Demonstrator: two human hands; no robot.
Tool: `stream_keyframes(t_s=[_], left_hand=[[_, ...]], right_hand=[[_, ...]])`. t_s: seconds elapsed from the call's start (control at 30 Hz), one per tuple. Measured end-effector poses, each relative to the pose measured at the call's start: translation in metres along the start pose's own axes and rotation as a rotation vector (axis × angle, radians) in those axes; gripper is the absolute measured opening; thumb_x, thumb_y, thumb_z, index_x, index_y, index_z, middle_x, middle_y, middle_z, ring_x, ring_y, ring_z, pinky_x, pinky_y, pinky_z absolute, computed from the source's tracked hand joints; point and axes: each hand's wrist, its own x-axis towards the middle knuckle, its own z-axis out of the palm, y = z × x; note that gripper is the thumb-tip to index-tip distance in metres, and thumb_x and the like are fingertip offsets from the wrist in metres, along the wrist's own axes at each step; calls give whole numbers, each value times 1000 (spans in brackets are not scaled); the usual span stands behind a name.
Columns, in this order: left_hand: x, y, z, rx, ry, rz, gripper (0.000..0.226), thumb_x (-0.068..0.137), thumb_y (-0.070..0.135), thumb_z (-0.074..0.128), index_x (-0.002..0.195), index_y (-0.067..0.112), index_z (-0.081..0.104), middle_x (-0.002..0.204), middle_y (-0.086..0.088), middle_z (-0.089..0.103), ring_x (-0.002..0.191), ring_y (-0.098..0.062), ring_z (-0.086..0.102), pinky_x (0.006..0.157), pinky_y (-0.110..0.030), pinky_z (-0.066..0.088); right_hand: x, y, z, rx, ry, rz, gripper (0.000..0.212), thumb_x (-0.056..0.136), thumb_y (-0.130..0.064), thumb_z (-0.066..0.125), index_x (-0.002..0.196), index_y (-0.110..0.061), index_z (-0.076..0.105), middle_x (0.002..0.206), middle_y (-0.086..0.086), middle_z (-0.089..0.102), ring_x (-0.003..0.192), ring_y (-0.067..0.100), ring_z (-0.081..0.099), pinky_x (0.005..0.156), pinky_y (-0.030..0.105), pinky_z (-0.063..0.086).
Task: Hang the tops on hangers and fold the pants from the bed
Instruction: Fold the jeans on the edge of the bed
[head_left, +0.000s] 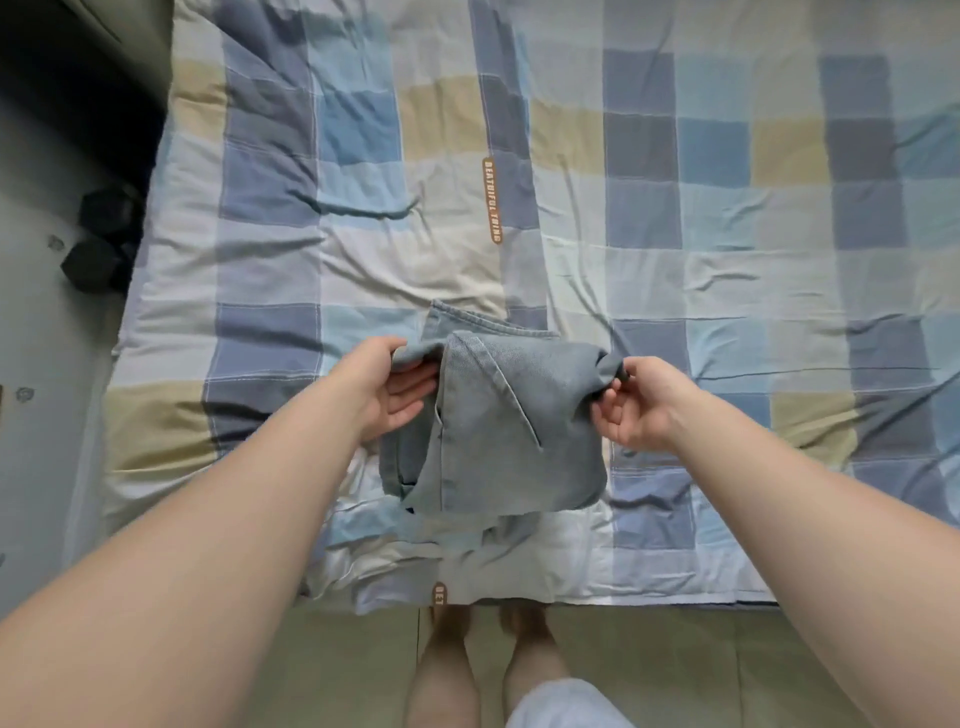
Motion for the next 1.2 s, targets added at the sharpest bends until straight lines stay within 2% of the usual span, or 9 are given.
stream_keyframes(t_s=[0.13, 0.23, 0.3, 0.37, 0.47, 0.67, 0.87, 1.03, 1.2], left_hand=[[55, 44, 35, -28, 19, 109, 26, 97, 37, 47, 86, 21, 63, 73, 6, 76, 82, -9, 66, 72, -28, 45], [109, 44, 58, 45, 42, 305, 31, 101, 41, 47, 109, 18, 66, 108, -1, 74, 99, -17, 67, 84, -32, 49], [152, 18, 66, 394, 125, 523, 42, 101, 44, 49, 127, 13, 61, 135, -13, 61, 124, -29, 58, 105, -43, 43], [185, -24, 63, 1034, 195, 647, 62, 95, 63, 45, 149, 33, 40, 159, -2, 37, 147, -25, 32, 121, -45, 23], [224, -70, 54, 1468, 404, 765, 75, 87, 80, 27, 153, 52, 3, 168, 8, 8, 154, -21, 1, 120, -58, 0], [275, -85, 45, 1455, 523, 927, 72, 87, 78, 22, 151, 56, 0, 167, 12, 4, 154, -21, 1, 112, -71, 3], [247, -79, 48, 1355, 506, 849, 88, 80, 84, 39, 151, 56, -4, 166, 8, -15, 153, -21, -10, 118, -63, -1], [215, -82, 40, 962, 709, 575, 127, 53, 95, 55, 155, 40, 1, 166, -2, 7, 148, -30, 23, 117, -51, 21], [212, -81, 31, 874, 601, 466, 136, 49, 90, 68, 156, 34, 4, 152, -11, 37, 134, -33, 47, 107, -45, 38]], right_hand=[[52, -34, 28, 169, -12, -110, 27, 101, -23, 50, 75, -16, 55, 52, -2, 61, 67, 13, 60, 56, 29, 56], [106, -43, 40, 187, -50, -204, 23, 104, -24, 48, 93, -10, 61, 91, 1, 69, 86, 15, 64, 77, 28, 53], [147, -32, 45, -5, -70, -322, 18, 104, -23, 48, 107, -14, 63, 110, -2, 65, 96, 13, 63, 81, 28, 52], [190, -6, 43, -343, -35, -522, 32, 102, -25, 52, 133, -17, 58, 133, -2, 61, 120, 15, 59, 100, 35, 49], [242, 42, 32, -840, 62, -758, 65, 100, -43, 51, 158, -30, 24, 162, -4, 29, 150, 15, 25, 122, 47, 21], [300, 79, 32, -1176, 406, -975, 76, 96, -66, 29, 158, -36, -2, 168, -4, 7, 154, 16, 1, 121, 51, 4], [274, 66, 20, -917, 201, -847, 97, 85, -66, 60, 158, -38, 4, 168, -2, 1, 154, 15, 6, 124, 46, 9], [248, 55, -2, -396, 3, -567, 114, 69, -52, 76, 158, -20, 14, 146, -1, 47, 125, 13, 51, 106, 29, 38], [253, 50, -13, -404, -196, -418, 88, 59, -52, 82, 134, -15, 54, 123, 7, 70, 112, 25, 68, 104, 45, 50]])
